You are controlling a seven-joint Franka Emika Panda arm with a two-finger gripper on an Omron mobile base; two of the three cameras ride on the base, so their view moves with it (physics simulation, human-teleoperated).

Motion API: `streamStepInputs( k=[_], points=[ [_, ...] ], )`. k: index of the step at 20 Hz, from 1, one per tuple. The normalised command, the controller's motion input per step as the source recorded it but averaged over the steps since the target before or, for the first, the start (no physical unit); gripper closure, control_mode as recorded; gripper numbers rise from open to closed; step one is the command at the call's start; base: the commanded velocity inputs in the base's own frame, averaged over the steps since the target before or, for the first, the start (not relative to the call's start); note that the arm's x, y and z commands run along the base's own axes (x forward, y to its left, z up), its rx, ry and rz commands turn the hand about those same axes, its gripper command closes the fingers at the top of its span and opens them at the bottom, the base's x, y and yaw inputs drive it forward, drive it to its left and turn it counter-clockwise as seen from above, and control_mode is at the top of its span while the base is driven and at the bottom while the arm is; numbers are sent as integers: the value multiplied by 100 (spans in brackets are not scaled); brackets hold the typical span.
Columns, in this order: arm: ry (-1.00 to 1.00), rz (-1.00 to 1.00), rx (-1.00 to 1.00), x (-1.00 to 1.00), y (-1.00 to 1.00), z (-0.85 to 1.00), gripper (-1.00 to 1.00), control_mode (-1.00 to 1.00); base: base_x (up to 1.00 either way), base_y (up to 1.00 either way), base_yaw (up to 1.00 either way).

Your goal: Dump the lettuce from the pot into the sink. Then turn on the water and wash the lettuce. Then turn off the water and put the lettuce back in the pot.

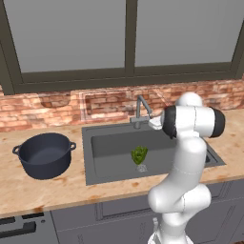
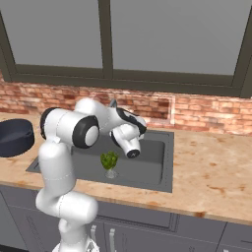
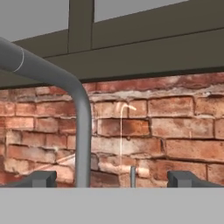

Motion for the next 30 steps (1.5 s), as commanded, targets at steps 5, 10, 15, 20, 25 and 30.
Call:
streamStepInputs(
  k=[5,10,15,20,25,30],
  points=[
    [0,0,3,16,0,0,-100,-100,0,0,0],
    [0,0,3,21,0,0,-100,-100,0,0,0],
    [0,0,3,16,0,-1,-100,-100,0,0,0],
    [0,0,2,12,0,-5,-100,-100,0,0,0],
    [0,0,2,9,-3,-9,-100,-100,0,0,0],
    [0,0,6,14,-23,-15,-100,-100,0,0,0]
  ],
)
